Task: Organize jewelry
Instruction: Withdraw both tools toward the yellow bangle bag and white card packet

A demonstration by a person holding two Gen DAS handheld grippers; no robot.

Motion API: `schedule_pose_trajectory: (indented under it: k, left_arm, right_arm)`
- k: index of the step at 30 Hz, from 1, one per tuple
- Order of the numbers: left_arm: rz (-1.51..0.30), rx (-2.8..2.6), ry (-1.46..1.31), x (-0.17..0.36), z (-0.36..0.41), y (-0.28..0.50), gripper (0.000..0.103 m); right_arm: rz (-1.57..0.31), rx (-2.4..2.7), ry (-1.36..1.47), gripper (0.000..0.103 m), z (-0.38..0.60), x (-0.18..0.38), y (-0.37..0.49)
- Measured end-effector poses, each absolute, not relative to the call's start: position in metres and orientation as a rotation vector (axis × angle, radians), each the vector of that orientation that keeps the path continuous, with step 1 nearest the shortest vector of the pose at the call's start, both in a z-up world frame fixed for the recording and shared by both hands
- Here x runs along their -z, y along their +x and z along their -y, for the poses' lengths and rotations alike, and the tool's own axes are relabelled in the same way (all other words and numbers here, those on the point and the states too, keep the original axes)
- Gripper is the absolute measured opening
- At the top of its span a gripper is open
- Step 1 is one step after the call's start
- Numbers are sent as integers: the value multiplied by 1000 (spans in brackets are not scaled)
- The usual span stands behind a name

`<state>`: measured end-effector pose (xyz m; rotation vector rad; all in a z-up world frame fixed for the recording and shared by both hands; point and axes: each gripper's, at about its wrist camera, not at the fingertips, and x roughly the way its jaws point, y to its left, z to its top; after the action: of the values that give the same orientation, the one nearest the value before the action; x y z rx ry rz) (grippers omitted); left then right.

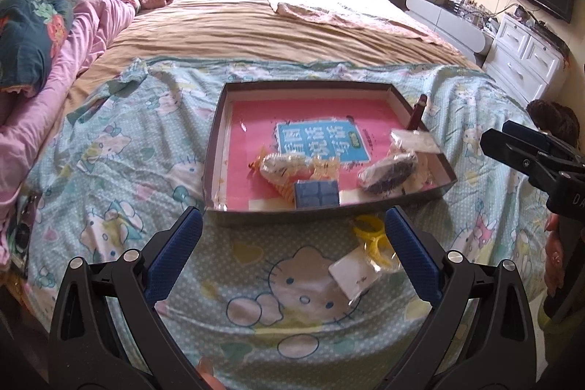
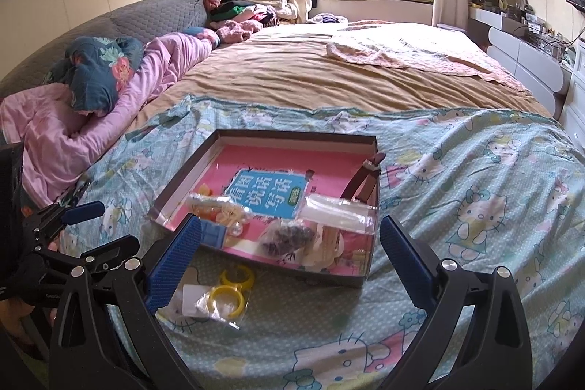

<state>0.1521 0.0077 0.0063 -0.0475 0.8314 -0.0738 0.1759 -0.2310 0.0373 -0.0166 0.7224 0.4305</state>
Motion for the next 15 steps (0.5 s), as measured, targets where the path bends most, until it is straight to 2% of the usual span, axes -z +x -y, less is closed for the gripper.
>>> schedule_pose_trajectory:
  k: [15]
  left_arm:
    - [-950, 151, -15, 46, 0, 134, 93]
  right_arm:
    - [-863, -491, 13, 97, 222, 0, 169]
